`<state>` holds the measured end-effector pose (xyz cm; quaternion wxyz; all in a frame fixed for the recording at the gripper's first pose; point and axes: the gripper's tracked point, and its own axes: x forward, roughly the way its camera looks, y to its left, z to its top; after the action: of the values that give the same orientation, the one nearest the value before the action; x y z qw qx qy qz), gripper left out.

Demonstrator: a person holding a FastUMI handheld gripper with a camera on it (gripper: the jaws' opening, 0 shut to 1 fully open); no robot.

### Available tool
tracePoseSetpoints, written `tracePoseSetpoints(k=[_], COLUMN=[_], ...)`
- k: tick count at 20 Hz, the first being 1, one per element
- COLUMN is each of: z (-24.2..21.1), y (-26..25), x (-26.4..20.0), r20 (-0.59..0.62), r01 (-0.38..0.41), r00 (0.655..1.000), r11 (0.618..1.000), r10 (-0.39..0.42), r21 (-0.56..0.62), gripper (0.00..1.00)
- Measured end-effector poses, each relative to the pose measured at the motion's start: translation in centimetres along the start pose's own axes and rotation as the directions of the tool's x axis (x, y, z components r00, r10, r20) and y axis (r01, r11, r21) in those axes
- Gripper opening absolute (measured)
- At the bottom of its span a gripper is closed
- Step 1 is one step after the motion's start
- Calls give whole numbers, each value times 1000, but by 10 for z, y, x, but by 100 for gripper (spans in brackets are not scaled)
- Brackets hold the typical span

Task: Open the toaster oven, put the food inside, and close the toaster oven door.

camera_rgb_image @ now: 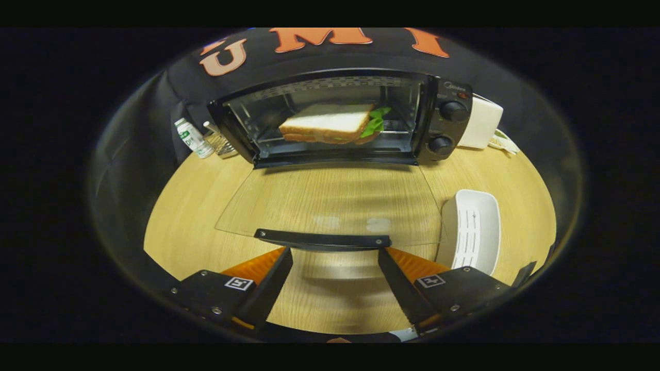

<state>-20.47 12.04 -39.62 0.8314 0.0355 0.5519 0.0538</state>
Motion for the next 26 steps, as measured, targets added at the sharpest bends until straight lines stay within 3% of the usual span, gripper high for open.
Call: tracePoseSetpoints(k=[11,16,20,22,26], z=[56,121,167,196,225], y=[7,9,18,12,22], x=[-38,-46,-40,-25,-37], r20=[172,325,344,367,424], r01=[47,112,47,52,31], r00=[985,945,939,930,906], r11=[993,972,993,994,996], r10=[-29,-40,-7,-13,7], r21=[-107,-206,-107,-97,-82], gripper=[98,99,99,99,99])
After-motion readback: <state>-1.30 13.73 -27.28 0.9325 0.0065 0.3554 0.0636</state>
